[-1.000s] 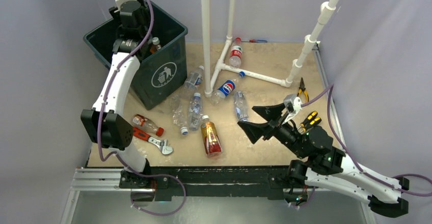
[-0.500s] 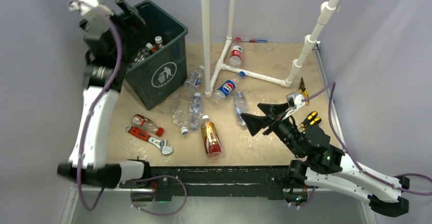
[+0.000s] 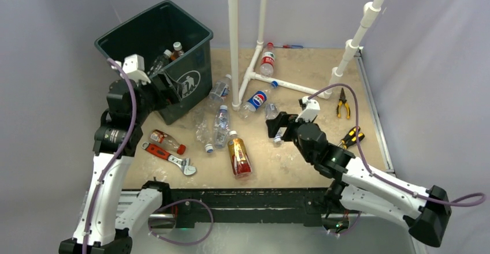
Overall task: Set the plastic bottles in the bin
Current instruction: Place the plastic bottle in the trash bin, then pick up the plastic bottle at the center of the board.
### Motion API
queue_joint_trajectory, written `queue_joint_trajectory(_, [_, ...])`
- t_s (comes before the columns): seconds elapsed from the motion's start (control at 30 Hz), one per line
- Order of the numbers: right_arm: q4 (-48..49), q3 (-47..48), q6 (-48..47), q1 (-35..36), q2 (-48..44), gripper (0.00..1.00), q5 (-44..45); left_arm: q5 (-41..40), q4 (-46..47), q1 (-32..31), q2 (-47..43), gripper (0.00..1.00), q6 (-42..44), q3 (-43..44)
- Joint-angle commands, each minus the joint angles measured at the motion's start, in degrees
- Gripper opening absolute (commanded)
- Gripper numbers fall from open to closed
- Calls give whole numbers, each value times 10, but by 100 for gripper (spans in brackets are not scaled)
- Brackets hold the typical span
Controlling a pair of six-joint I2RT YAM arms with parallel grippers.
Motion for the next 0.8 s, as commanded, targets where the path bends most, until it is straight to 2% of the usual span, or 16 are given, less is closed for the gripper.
queue_joint_trajectory(0.0, [68, -34, 45, -69, 45, 99, -51, 80, -24, -4, -55, 99, 4, -43])
queue_joint_trajectory(0.17, [111, -55, 73, -103, 134, 99, -82, 105, -10, -24, -67, 99, -7, -109])
queue_joint_trajectory(0.4, [147, -95, 77, -104, 158, 98, -88, 68, 2, -92, -94, 99, 0, -134])
queue_joint_trajectory(0.6, [161, -83, 71, -106, 224, 98, -76, 105, 70, -118, -109, 99, -25, -196])
queue_joint_trajectory(0.77, [163, -59, 57, -119, 278, 99, -85, 82, 80, -150, -117, 99, -29, -213])
